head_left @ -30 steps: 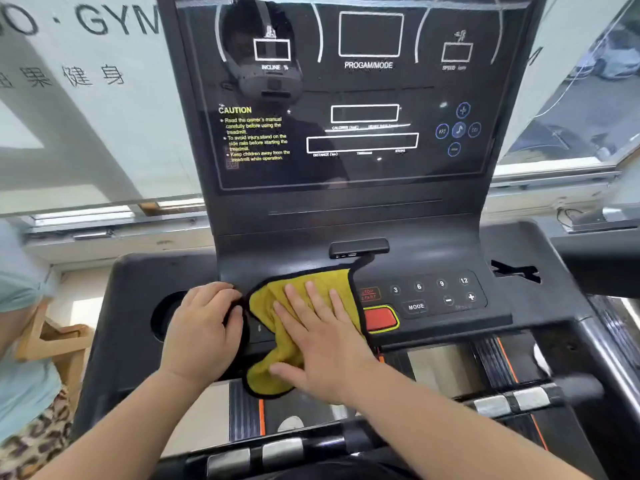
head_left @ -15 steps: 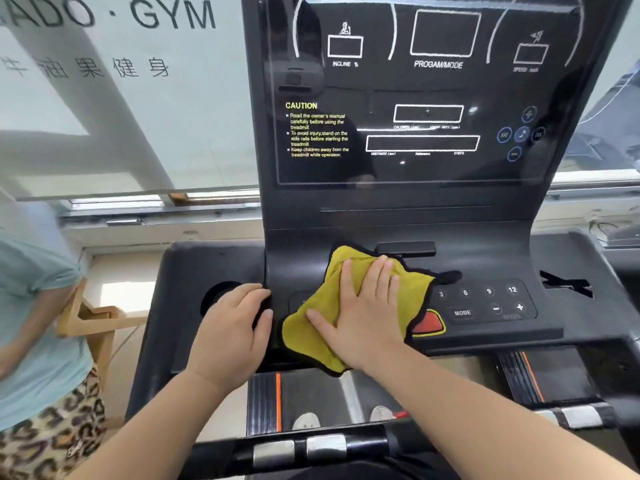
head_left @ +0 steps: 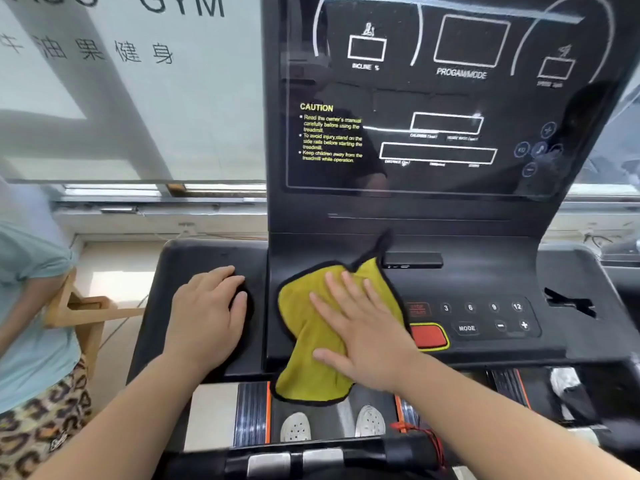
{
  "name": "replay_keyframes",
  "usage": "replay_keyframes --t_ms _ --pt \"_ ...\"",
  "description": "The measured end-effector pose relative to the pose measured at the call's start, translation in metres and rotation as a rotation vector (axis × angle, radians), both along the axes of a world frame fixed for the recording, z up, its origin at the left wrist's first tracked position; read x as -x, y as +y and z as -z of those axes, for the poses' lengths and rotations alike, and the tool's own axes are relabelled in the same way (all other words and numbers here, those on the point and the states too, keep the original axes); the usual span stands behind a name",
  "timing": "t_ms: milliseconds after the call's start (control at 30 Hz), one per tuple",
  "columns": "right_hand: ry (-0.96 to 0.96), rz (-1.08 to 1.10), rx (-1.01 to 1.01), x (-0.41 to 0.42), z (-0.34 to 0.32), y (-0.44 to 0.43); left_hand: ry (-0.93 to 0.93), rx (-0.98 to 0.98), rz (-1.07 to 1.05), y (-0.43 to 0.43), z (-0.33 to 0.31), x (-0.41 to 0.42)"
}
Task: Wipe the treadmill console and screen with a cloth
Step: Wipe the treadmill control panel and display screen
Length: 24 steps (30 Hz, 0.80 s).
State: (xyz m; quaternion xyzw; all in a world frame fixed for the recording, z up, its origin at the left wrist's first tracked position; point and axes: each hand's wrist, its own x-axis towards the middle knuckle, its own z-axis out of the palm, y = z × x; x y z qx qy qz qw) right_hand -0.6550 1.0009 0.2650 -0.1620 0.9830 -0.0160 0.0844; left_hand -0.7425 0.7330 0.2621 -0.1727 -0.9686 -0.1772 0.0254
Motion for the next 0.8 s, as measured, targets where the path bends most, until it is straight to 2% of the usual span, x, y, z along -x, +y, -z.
replay_keyframes --t_ms 100,167,300,400,567,700,800 --pt "-0.065 0.128 -0.040 0.018 -0.007 -0.003 -0.019 -0.006 0.010 -0.004 0.000 0.005" --pt "-0.074 0.102 -0.039 0.032 -0.011 -0.021 -0.032 -0.038 0.021 -0.008 -0.001 0.009" --pt "-0.056 -0.251 0.046 0.058 -0.008 -0.052 -0.075 -0.217 0.016 -0.012 -0.006 0.012" --pt "0.037 -0.372 -0.001 0.082 -0.010 -0.049 -0.092 -0.335 -0.015 -0.009 -0.015 0.016" --pt "0.332 -0.311 -0.189 0.121 -0.031 -0.029 -0.087 -0.450 0.026 0.008 -0.031 0.029" --pt "0.517 -0.137 -0.166 0.135 -0.050 -0.034 -0.130 -0.534 0.034 0.024 -0.043 0.044" --pt "0.520 -0.071 -0.073 0.134 -0.051 -0.032 -0.133 -0.601 0.094 0.037 -0.057 0.059"
